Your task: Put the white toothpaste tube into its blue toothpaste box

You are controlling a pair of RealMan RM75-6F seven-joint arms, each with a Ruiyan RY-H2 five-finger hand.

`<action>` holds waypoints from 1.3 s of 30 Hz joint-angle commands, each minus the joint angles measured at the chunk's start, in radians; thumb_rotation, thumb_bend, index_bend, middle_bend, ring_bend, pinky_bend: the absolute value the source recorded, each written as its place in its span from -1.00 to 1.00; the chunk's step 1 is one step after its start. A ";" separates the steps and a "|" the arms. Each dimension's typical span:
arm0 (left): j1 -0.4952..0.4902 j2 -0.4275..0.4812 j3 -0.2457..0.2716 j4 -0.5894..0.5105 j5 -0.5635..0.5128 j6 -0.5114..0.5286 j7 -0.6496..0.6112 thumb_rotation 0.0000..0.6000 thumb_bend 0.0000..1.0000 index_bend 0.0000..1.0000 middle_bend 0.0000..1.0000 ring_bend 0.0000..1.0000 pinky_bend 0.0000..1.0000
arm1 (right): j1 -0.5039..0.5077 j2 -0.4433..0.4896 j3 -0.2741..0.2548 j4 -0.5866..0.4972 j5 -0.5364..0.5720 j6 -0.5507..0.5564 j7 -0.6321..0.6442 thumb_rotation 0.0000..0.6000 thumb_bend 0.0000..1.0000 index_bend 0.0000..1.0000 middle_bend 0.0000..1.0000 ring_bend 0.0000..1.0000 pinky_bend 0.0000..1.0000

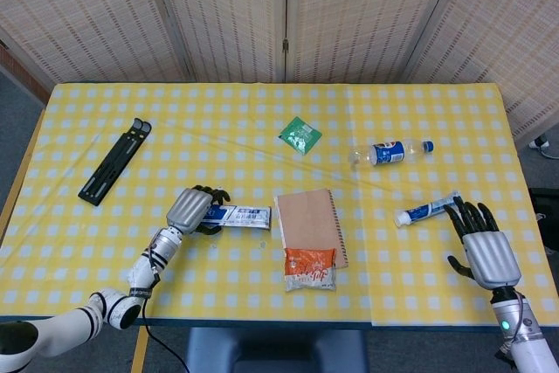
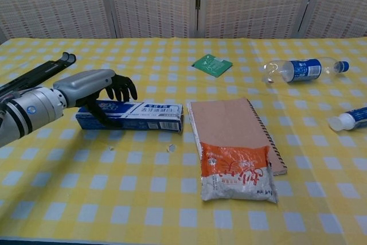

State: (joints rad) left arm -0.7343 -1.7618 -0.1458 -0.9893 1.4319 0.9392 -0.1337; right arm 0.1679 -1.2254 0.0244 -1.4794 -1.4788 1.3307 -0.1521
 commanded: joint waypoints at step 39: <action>0.085 0.123 0.040 -0.232 0.063 0.230 0.022 1.00 -0.49 0.02 0.24 0.06 0.03 | 0.380 -0.103 0.020 0.250 0.085 -0.534 -0.264 1.00 -0.42 -0.36 -0.53 -0.61 -0.88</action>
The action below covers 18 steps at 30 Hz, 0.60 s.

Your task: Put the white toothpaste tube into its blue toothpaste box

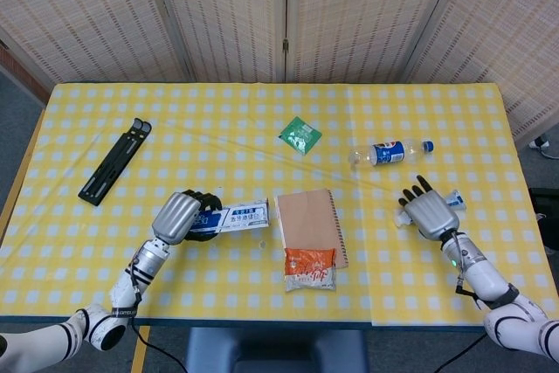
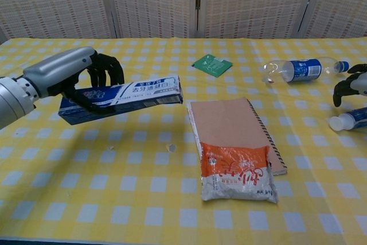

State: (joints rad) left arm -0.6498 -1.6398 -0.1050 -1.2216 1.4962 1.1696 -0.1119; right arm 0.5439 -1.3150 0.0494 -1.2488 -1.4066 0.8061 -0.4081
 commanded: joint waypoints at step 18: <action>-0.005 0.028 0.002 0.026 -0.001 -0.025 -0.052 1.00 -0.49 0.01 0.24 0.05 0.02 | 0.047 -0.169 0.004 0.191 0.022 0.023 0.032 1.00 -0.42 0.13 -0.16 -0.28 -0.43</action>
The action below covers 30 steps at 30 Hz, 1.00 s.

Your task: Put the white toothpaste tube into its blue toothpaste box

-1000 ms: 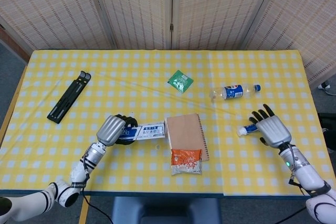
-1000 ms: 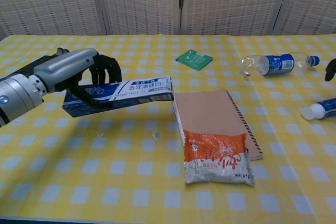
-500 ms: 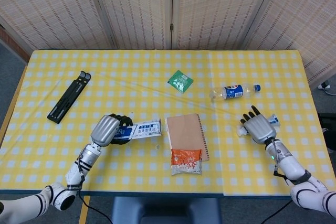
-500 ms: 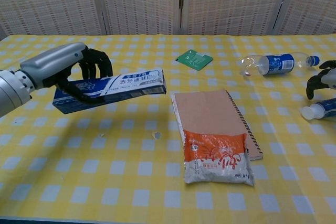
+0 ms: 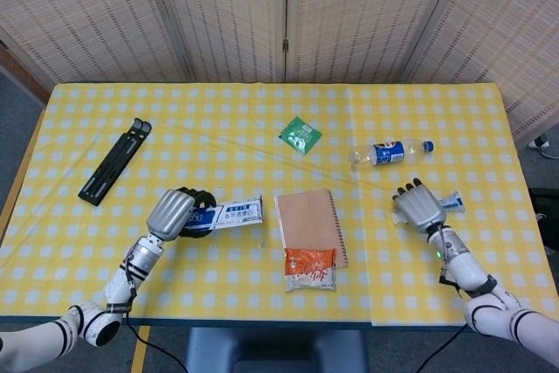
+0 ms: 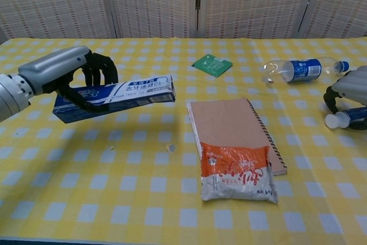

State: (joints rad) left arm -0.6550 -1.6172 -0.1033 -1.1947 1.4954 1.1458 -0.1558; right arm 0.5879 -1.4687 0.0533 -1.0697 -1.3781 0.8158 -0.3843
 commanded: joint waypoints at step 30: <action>0.012 0.227 0.032 -0.224 0.077 0.010 -0.375 1.00 -0.49 0.00 0.24 0.04 0.02 | -0.017 0.473 0.129 -0.773 -0.052 0.152 0.630 1.00 -0.41 0.54 0.35 0.21 0.05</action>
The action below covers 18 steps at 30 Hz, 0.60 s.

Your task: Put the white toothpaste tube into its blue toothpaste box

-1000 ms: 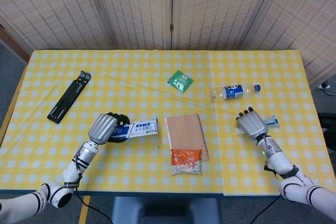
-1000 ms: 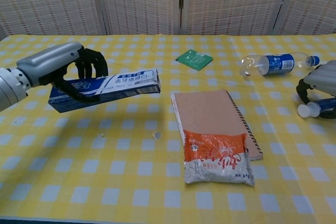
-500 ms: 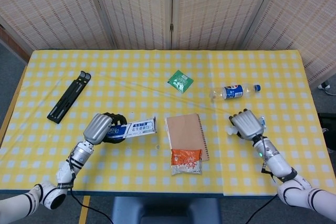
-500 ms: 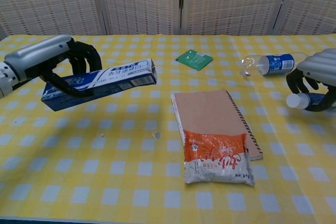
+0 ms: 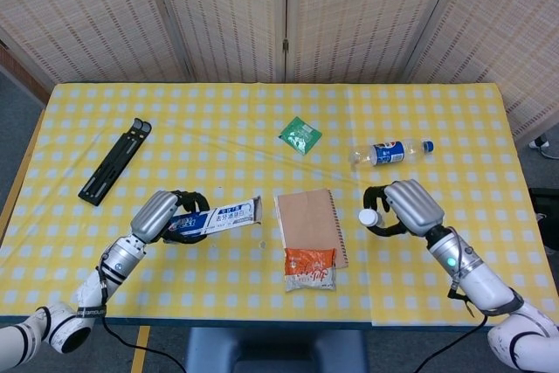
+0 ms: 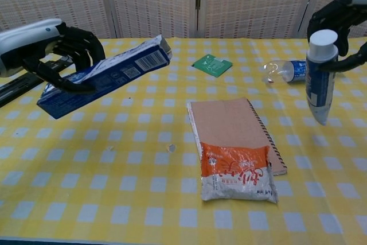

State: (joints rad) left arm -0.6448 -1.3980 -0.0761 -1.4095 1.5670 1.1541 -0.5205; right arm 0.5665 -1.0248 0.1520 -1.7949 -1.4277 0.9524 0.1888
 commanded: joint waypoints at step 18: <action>-0.006 0.010 0.022 -0.059 0.041 0.013 -0.218 1.00 -0.49 0.00 0.24 0.01 -0.01 | 0.119 0.011 0.295 -0.224 0.127 0.035 0.602 1.00 -0.41 0.55 0.35 0.21 0.06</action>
State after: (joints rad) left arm -0.6489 -1.3844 -0.0530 -1.4695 1.6091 1.1670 -0.7354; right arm 0.6753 -1.0064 0.4340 -2.0074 -1.3094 0.9799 0.7802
